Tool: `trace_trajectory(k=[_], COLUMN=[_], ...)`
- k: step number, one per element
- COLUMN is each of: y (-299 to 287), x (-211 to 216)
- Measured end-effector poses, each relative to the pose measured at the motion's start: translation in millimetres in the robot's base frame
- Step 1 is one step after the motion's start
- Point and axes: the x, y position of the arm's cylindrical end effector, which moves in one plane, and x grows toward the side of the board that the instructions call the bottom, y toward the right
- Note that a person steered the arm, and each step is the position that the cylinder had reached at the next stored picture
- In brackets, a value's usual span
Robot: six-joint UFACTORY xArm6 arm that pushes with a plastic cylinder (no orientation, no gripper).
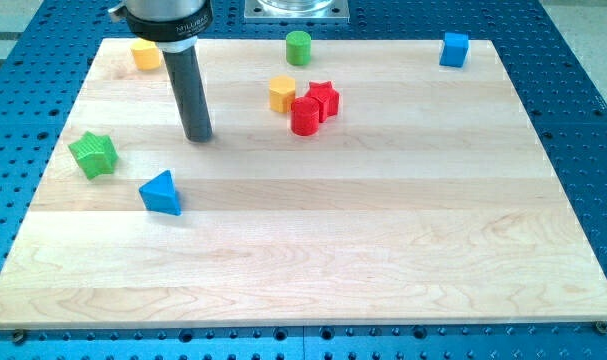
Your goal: Slide the hexagon diagonally bottom right to the red star
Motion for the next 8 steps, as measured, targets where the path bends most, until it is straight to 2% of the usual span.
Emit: trace_trajectory(k=[2, 3, 4, 5, 6, 7, 8], y=[19.6, 88.8, 112.4, 101.6, 106.6, 193.6, 319.4], x=[-8.5, -35.6, -62.3, -78.1, -115.6, -114.7, -87.4])
